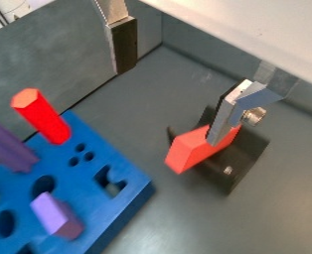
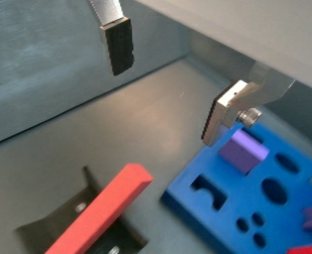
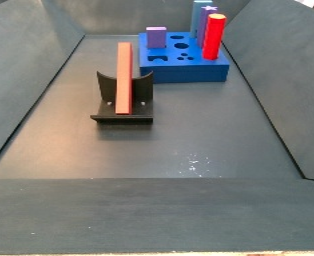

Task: Pick up the rectangle object. Move up. Place the rectangle object on the fixture. Regrasp the rectangle object. Move to above the board. Insert the rectangle object.
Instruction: Regrasp the rectangle object.

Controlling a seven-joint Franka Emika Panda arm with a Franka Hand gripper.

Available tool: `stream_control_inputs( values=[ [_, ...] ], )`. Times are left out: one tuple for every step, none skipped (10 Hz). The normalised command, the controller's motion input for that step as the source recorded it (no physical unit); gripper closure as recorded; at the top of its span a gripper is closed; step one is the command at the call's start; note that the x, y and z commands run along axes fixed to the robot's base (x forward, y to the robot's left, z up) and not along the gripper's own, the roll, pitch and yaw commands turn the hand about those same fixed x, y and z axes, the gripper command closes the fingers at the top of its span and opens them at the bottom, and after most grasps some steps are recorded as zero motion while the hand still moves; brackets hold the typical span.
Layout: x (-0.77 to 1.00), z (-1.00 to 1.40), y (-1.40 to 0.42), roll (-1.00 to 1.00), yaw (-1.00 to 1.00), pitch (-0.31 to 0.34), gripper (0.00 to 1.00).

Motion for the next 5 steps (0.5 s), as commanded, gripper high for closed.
stream_control_inputs(
  values=[
    [-0.01,0.01,-0.03,1.00,0.03,-0.003,0.00],
    [-0.01,0.01,-0.02,1.00,0.03,-0.005,0.00],
    [-0.01,0.01,-0.02,1.00,0.04,-0.003,0.00],
    [-0.01,0.01,-0.02,1.00,0.04,0.001,0.00],
    [0.00,0.01,-0.02,1.00,0.04,0.008,0.00]
  ],
)
